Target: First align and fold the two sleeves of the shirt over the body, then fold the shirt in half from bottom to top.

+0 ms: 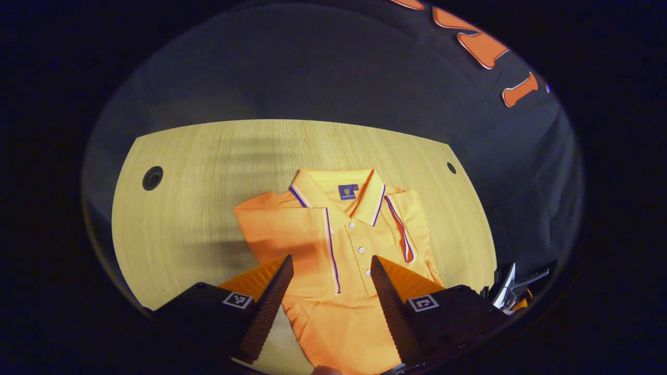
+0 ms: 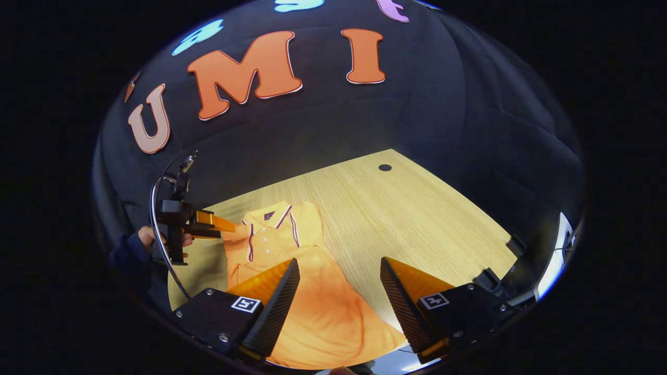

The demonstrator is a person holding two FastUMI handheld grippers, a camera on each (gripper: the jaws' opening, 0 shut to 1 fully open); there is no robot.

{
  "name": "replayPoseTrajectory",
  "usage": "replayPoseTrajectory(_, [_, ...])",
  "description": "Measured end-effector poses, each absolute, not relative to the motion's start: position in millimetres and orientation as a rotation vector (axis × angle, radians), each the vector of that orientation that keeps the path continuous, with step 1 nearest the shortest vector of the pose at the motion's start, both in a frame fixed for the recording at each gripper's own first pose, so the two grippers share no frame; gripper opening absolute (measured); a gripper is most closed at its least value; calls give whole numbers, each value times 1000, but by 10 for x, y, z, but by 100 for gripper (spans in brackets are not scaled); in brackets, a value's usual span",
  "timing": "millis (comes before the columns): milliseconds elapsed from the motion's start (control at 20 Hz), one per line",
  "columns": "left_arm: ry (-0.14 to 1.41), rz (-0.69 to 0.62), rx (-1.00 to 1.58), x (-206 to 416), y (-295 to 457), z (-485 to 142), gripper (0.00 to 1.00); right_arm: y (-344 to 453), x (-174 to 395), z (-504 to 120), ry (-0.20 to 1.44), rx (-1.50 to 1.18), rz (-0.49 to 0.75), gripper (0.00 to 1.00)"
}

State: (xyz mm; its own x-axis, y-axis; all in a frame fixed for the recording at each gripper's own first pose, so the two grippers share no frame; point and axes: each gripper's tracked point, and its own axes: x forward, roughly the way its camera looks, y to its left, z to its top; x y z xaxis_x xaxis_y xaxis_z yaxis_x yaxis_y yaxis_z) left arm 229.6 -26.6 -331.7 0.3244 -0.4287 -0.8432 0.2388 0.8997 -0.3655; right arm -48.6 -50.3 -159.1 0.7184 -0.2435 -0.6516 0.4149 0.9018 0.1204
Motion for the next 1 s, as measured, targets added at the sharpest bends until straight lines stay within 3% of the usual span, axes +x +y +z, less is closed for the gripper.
replayPoseTrajectory(300, [1019,-352,-190,1897,-78,-2820,93,-574,-479,-1586,644,246,-309,95])
replayPoseTrajectory(700, [762,-215,-195,1108,173,-2103,96,-472,-510,-1468,562,131,-123,95])
replayPoseTrajectory(1000, [434,-132,-143,609,280,-1334,95,-303,-683,-1288,441,50,3,95])
